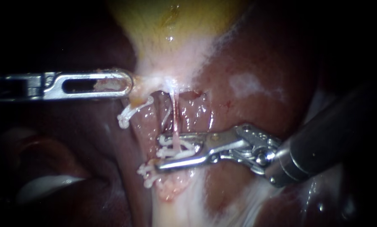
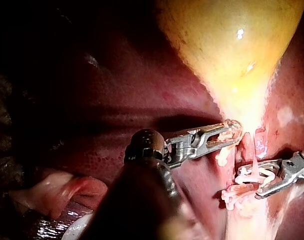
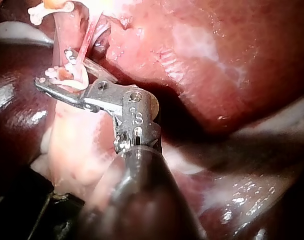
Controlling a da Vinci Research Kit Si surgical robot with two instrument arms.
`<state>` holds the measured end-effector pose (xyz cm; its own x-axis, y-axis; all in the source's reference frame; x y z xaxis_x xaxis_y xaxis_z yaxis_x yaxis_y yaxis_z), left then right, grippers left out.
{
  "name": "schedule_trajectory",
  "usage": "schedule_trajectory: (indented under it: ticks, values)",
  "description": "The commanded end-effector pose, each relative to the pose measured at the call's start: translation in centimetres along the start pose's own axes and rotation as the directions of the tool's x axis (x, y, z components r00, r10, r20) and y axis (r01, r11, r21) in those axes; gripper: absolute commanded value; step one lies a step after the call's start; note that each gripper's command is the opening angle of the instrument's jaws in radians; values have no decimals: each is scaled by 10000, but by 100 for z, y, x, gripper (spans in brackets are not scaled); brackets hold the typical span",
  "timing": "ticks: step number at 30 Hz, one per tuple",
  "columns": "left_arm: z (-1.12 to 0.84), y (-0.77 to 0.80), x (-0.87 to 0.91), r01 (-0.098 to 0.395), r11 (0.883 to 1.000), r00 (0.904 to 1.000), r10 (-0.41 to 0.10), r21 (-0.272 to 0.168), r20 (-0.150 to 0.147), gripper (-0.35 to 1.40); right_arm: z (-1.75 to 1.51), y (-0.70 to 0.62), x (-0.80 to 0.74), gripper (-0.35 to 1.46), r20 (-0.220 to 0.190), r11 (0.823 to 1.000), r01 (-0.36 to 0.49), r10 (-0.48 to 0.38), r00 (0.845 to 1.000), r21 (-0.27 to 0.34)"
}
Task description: Clipping second clip right tube
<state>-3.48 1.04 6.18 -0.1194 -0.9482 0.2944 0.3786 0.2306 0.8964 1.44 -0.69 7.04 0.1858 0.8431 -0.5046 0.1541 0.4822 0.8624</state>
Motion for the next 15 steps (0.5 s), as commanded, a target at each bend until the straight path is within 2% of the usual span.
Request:
schedule_trajectory:
  ticks: [1, 7, 11, 14, 15]
  values:
    - [0, 0, 0, -2, 10000, 10000, 2, 0, 2, -35, 1, -1, 0, 48, -11, 10000, -55, 55, 10000, 81]
    - [1, 1, 1, -5, 10000, 10000, 5, -1, 4, -35, 5, -6, -1, 43, 54, 9995, -79, 77, 10000, 316]
    - [0, 1, 1, -5, 10000, 10000, 5, 0, 3, -35, 4, -5, -1, 33, 52, 9994, -138, 137, 9999, 310]
    - [0, 1, 1, -6, 10000, 10000, 6, 2, 1, -35, 2, -3, 2, 17, -15, 9998, -147, 148, 9999, 165]
    - [0, 1, 1, -6, 10000, 10000, 6, 5, -1, -35, 0, -2, 3, -1, -87, 9999, -151, 151, 9998, 2]
